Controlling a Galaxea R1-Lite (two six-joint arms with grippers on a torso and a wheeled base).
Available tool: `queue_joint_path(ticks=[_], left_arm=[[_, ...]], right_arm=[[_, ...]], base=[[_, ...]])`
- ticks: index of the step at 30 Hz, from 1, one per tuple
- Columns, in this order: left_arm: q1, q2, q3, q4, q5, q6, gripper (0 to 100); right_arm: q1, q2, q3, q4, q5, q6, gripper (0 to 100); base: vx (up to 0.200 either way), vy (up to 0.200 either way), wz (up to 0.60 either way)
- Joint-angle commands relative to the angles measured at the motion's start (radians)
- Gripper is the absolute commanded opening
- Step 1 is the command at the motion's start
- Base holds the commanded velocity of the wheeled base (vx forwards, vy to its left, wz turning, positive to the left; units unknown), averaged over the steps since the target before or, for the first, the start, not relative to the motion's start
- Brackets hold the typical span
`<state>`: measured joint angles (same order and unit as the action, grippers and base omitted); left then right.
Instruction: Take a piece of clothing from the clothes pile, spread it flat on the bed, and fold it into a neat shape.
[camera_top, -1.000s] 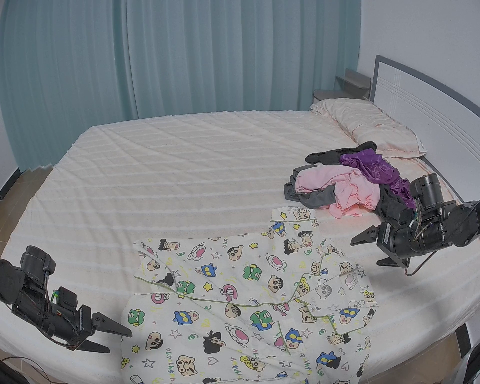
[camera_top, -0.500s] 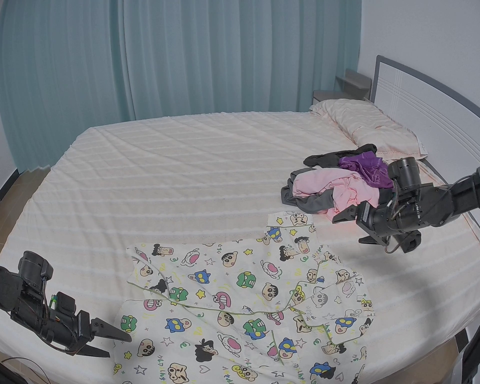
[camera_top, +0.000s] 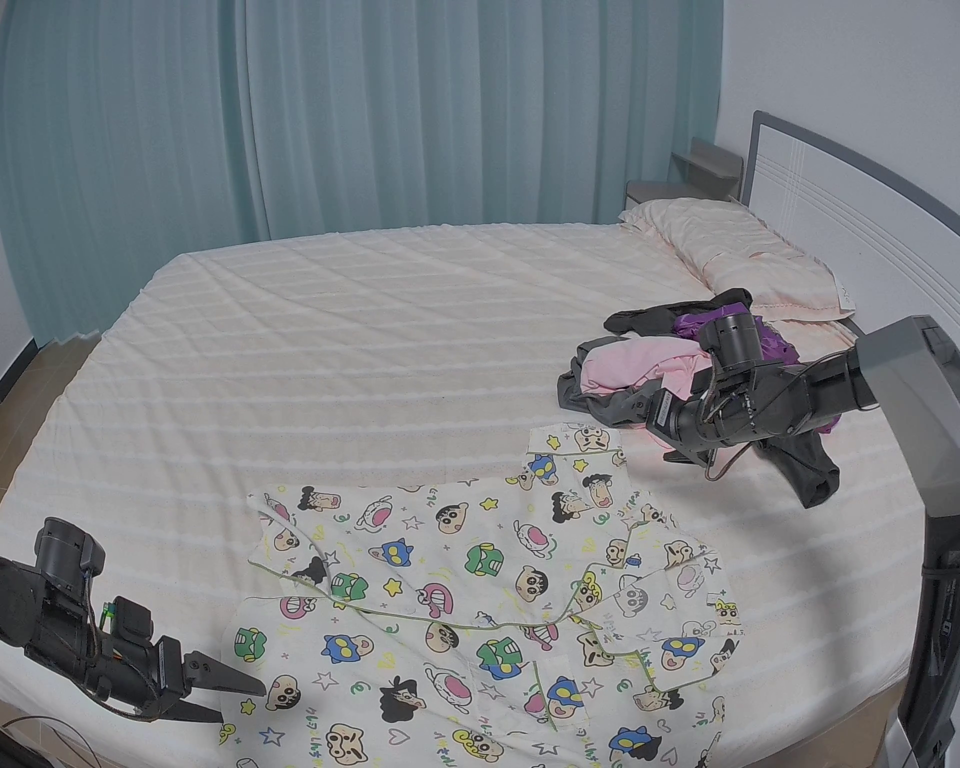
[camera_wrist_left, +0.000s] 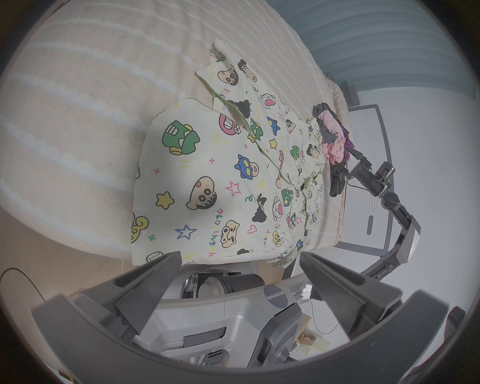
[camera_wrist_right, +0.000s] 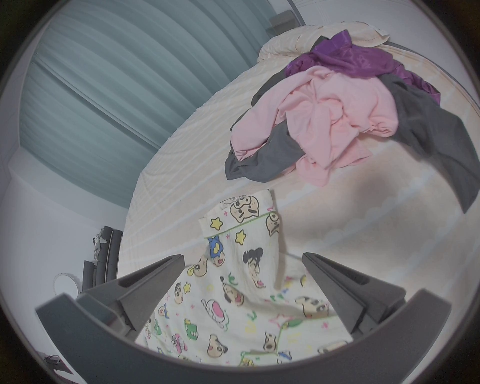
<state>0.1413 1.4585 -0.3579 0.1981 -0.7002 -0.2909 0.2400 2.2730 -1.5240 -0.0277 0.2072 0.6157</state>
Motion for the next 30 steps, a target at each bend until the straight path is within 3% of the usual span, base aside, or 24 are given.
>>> queue_joint_path(ticks=[1, 17, 18, 30], left_arm=[[0.0, -0.003, 0.016, -0.005, -0.001, -0.002, 100], [0.0, -0.01, 0.03, -0.005, -0.013, -0.004, 100], [0.0, -0.01, 0.03, -0.005, -0.016, -0.004, 100], [0.0, -0.009, 0.033, -0.003, -0.019, -0.004, 100]], right_arm=[[0.009, 0.157, -0.127, 0.008, -0.017, 0.007, 100], [0.028, 0.35, -0.377, 0.051, -0.031, 0.082, 100], [0.03, 0.358, -0.392, 0.064, -0.031, 0.084, 0], [0.01, 0.387, -0.476, 0.075, -0.055, 0.144, 0]], base=[[0.0, 0.0, 0.0], [0.0, 0.0, 0.0], [0.0, 0.0, 0.0], [0.0, 0.0, 0.0]])
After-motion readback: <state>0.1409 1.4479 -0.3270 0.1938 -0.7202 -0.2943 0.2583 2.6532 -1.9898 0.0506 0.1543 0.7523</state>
